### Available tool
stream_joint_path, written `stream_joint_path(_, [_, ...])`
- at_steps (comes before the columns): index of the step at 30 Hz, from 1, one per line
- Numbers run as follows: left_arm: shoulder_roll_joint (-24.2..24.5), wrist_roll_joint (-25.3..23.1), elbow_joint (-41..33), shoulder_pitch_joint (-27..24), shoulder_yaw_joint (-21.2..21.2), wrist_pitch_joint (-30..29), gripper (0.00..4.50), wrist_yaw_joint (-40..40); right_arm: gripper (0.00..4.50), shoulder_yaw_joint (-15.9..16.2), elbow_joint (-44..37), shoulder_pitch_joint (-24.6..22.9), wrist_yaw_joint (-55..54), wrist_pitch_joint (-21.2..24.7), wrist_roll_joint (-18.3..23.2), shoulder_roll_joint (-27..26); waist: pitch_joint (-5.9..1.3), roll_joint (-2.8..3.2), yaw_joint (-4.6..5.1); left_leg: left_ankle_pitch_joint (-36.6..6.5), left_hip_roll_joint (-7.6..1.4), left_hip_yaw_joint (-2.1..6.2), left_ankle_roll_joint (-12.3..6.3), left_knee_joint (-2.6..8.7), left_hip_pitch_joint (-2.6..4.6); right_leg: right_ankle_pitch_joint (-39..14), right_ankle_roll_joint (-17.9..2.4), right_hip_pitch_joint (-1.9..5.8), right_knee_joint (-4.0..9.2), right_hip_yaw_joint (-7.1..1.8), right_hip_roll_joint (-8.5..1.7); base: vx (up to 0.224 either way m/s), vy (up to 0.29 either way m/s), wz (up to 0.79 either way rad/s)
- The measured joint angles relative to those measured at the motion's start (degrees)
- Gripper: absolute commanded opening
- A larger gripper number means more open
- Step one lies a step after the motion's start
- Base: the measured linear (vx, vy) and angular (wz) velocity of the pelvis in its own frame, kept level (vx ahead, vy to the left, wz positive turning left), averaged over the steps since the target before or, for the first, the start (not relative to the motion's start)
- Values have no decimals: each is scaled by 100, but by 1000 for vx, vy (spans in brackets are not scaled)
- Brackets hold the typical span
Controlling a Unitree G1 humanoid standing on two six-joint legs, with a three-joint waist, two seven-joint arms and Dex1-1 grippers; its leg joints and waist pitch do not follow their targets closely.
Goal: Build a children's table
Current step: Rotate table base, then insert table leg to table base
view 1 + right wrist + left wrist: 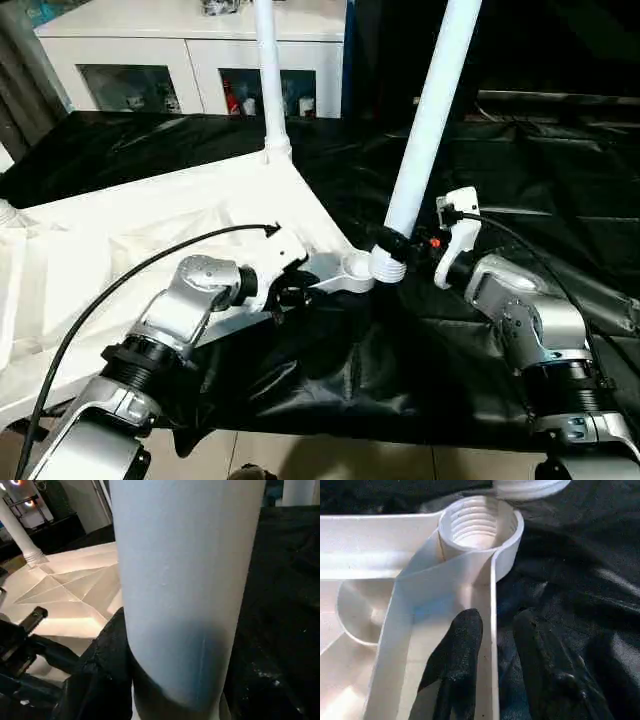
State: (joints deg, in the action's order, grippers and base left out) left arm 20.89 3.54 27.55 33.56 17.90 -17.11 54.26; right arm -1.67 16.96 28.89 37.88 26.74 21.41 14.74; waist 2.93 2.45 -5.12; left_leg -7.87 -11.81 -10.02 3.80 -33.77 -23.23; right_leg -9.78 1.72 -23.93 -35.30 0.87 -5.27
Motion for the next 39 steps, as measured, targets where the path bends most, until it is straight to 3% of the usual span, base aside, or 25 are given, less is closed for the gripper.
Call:
stream_joint_path(3, [24,-91,42,0,9,35,138,7,193,10,1,19,7,-5,-15,4,1,-2,-1,0,0,0,0,3,0,-1,1,-1,1,1,0,0,0,0])
stream_joint_path(4, [44,-102,43,0,10,48,110,12,193,25,1,19,9,-5,-30,3,1,-2,-1,0,0,0,0,4,0,-1,1,-1,2,1,0,0,0,0])
stream_joint_path(8, [90,-121,60,-3,9,78,76,-7,193,113,111,63,82,-97,-105,-8,3,-7,2,0,0,-2,0,8,0,-1,2,-2,4,1,0,0,0,0])
stream_joint_path(19, [105,-100,23,-117,-29,228,5,32,193,448,605,453,492,-500,-320,-136,-1,-21,15,0,-1,-3,0,9,5,1,-2,-1,3,-1,0,0,0,0])
stream_joint_path(31, [306,-91,-181,-340,-84,449,0,293,193,658,1721,946,703,-1099,-639,-338,-1,-29,28,0,-4,-14,0,30,11,-2,2,-6,3,0,2,0,0,0])
stream_joint_path(39, [385,-89,-255,-396,-104,463,0,435,192,674,2272,1178,971,-1126,-681,-455,-3,-59,19,0,-4,-21,0,27,11,-1,1,-5,5,-3,1,0,0,0])
